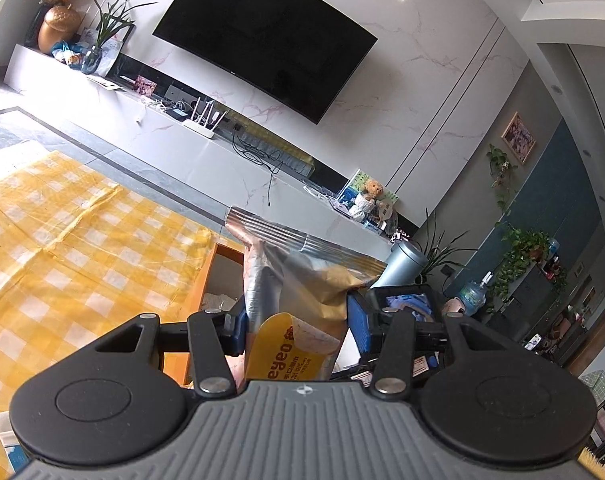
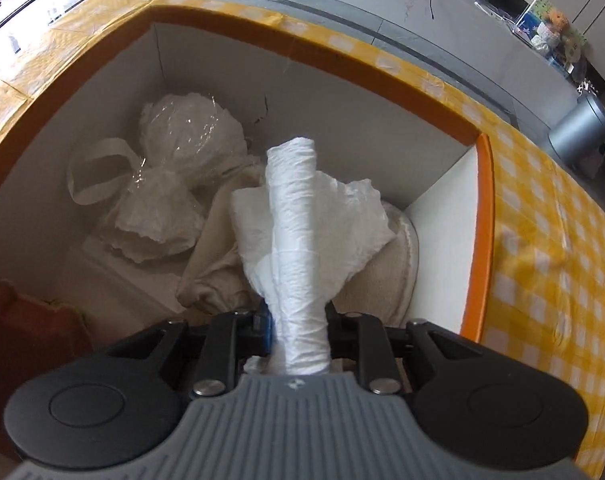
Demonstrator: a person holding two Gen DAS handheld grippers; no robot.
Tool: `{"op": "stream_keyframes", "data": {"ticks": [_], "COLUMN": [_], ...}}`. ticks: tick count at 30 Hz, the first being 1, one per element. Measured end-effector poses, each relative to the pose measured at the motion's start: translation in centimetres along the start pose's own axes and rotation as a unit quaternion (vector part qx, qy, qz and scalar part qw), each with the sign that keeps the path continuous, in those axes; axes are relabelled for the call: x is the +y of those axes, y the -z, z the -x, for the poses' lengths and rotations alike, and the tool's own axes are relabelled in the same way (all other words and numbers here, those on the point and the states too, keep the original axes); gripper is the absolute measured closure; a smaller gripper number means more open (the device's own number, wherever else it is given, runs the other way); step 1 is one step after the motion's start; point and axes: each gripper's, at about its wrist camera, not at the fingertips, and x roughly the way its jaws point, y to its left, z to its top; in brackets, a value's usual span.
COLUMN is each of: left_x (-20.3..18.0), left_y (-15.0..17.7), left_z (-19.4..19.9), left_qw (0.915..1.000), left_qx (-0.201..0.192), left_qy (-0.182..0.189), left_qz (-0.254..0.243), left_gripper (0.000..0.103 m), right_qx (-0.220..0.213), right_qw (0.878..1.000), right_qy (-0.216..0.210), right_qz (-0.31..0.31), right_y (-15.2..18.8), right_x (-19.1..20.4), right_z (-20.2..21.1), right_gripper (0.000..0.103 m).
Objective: Organize soft objects
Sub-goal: 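Lower the white tissue into the cardboard box and open the right gripper, then lower the wipes packet into the cardboard box and open the left gripper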
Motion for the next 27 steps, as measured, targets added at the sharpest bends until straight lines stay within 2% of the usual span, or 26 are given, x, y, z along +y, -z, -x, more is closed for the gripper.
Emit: {"op": "stream_keyframes", "data": {"ticks": [2, 3, 4, 5, 8, 9, 10, 11, 14, 22, 24, 25, 26, 27], "left_x": [-0.3, -0.4, -0.6, -0.7, -1.3, -1.5, -1.8, -2.0, -2.9, -5.1, -5.8, -6.2, -6.5, -6.8], "left_y": [0.2, 0.3, 0.4, 0.5, 0.7, 0.8, 0.8, 0.9, 1.5, 2.5, 2.8, 2.9, 3.0, 3.1], "left_z": [-0.2, -0.3, -0.4, -0.5, -1.2, -1.5, -2.0, -2.4, -3.2, -4.2, -4.1, -3.9, -3.6, -3.2], "left_qw": [1.0, 0.9999, 0.9999, 0.9998, 0.9994, 0.9992, 0.9988, 0.9983, 0.9955, 0.9862, 0.9823, 0.9806, 0.9791, 0.9773], "left_qx": [0.005, 0.007, 0.009, 0.011, 0.018, 0.022, 0.027, 0.031, 0.037, 0.049, 0.04, 0.026, 0.014, 0.002], "left_qy": [-0.001, -0.002, -0.004, -0.006, -0.015, -0.02, -0.027, -0.032, -0.058, -0.105, -0.121, -0.128, -0.135, -0.14], "left_qz": [-0.005, -0.007, -0.01, -0.013, -0.024, -0.027, -0.032, -0.037, -0.065, -0.118, -0.138, -0.146, -0.152, -0.159], "left_gripper": [0.048, 0.048, 0.048, 0.048, 0.048, 0.048, 0.048, 0.048, 0.048, 0.044, 0.031, 0.015, 0.005, 0.005], "right_qx": [-0.005, -0.013, -0.023, -0.037, -0.086, -0.107, -0.135, -0.162, -0.191, -0.219, -0.222, -0.223, -0.224, -0.227], "right_qw": [1.0, 1.0, 1.0, 0.999, 0.996, 0.994, 0.991, 0.987, 0.981, 0.975, 0.973, 0.972, 0.971, 0.969], "right_qy": [0.011, 0.012, 0.012, 0.011, -0.008, -0.003, 0.007, 0.012, 0.031, 0.011, 0.005, 0.003, 0.003, 0.001], "right_qz": [0.007, 0.008, 0.011, 0.016, 0.026, 0.022, 0.019, 0.02, 0.013, -0.048, -0.063, -0.075, -0.086, -0.1], "right_y": [0.2, 0.4, 0.6, 0.7, 1.7, 2.1, 2.5, 3.1, 4.5, 7.9, 8.9, 9.5, 9.9, 10.3], "right_x": [0.4, 0.5, 0.5, 0.7, 0.5, 0.3, 0.0, -0.3, -1.9, -5.7, -5.9, -5.9, -6.0, -6.2], "right_z": [-0.1, 0.0, 0.4, 1.1, 3.8, 4.9, 6.0, 7.0, 9.3, 12.5, 12.9, 13.1, 13.2, 13.2], "right_gripper": [0.073, 0.064, 0.06, 0.059, 0.043, 0.02, 0.008, 0.008, 0.008, 0.008, 0.008, 0.008, 0.008, 0.008]}}
